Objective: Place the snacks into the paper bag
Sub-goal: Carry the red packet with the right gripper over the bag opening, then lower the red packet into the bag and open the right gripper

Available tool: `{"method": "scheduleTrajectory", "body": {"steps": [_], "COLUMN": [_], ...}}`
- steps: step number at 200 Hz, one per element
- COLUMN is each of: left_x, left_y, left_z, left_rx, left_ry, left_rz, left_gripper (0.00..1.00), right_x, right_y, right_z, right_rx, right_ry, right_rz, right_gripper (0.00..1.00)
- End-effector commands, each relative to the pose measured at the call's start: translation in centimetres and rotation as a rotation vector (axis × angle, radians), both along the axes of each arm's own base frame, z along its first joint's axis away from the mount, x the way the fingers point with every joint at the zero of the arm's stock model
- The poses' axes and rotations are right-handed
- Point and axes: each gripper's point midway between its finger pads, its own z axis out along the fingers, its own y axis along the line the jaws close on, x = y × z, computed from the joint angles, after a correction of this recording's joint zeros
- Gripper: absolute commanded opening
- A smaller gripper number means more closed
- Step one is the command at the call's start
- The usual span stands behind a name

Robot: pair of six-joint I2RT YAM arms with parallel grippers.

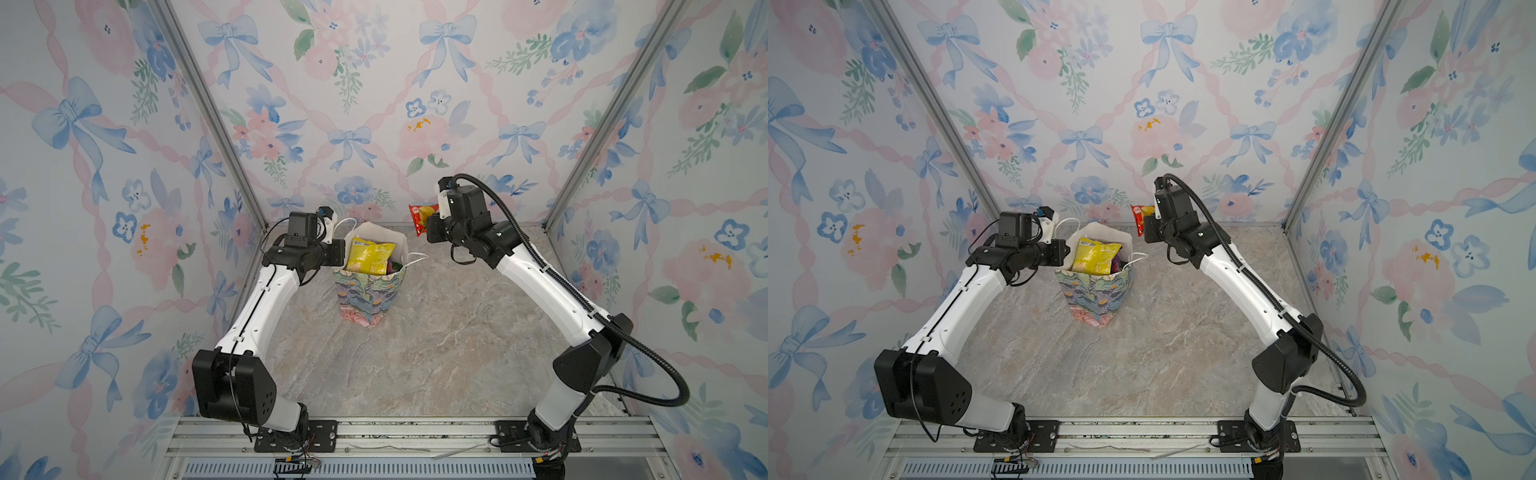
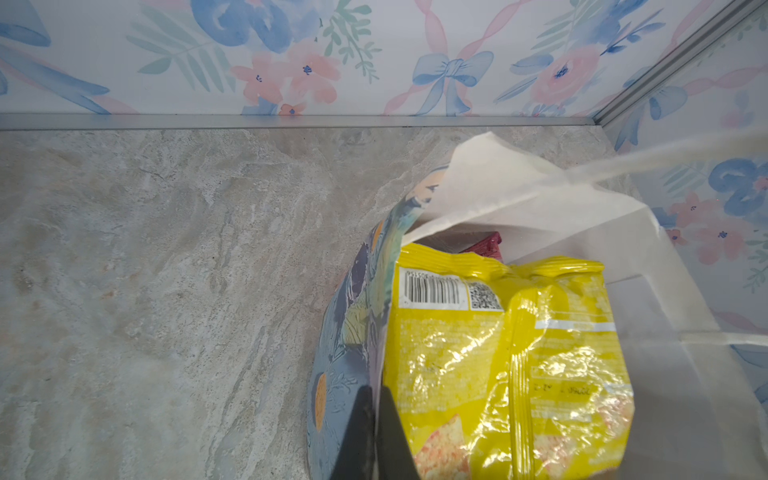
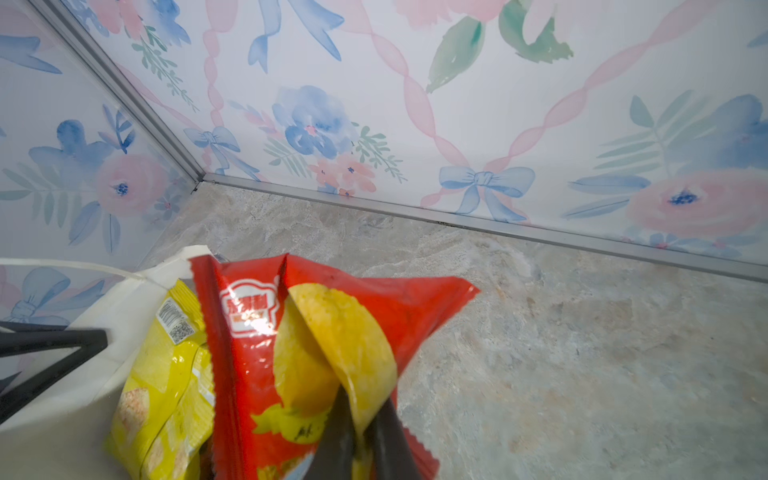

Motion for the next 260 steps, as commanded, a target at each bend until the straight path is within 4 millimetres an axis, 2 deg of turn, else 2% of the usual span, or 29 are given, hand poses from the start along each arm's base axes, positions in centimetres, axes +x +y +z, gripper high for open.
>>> {"method": "scheduleTrajectory", "body": {"steps": [1,30,55,61,75,81,91,102,129,152,187,219,260], "left_x": [-0.7,-0.7,-0.7,-0.7,-0.7,-0.7,-0.7,-0.7,-0.7,-0.7,-0.7,-0.7,-0.6], "left_y": [0.4,0.2,0.3,0.3,0.4,0.4,0.4,0.4,0.4,0.4,0.4,0.5,0.5], "left_z": [-1.0,-0.9,-0.9,-0.9,-0.9,-1.0,-1.0,-0.9,-0.9,-0.9,-1.1,-1.1,-1.2], "left_rx": [0.011,0.006,0.006,0.006,0.01,0.011,0.011,0.011,0.01,0.011,0.014,0.015,0.017], "left_ry": [0.036,0.035,0.037,0.037,0.035,0.036,0.035,0.033,0.035,0.035,0.038,0.038,0.04], "left_rz": [-0.005,-0.012,-0.008,-0.009,-0.004,-0.004,-0.005,-0.006,-0.005,-0.004,-0.004,-0.001,-0.001], "left_gripper": [0.0,0.0,0.0,0.0,0.0,0.0,0.0,0.0,0.0,0.0,0.0,0.0,0.0], "right_x": [-1.1,-2.1,-2.7,-2.8,-3.2,-3.2,-3.4,-3.6,-3.9,-3.8,-3.4,-2.9,-2.5], "right_y": [3.5,7.2,8.7,9.0,9.4,9.4,9.5,9.4,9.4,9.7,10.7,11.6,13.1], "right_z": [-0.5,-2.0,-4.2,-4.6,-5.2,-5.0,-4.5,-3.5,-1.4,-1.5,-3.7,-6.0,-9.8], "right_rx": [-0.083,-0.171,-0.208,-0.217,-0.238,-0.241,-0.24,-0.231,-0.201,-0.198,-0.22,-0.24,-0.258], "right_ry": [0.018,0.039,0.085,0.093,0.101,0.1,0.094,0.07,0.019,0.015,0.055,0.094,0.169], "right_rz": [0.114,0.193,0.226,0.232,0.242,0.243,0.248,0.248,0.253,0.258,0.28,0.3,0.333], "right_gripper": [0.11,0.12,0.17,0.22,0.51,0.6,0.68,0.7,0.68,0.52,0.44,0.42,0.4]}}
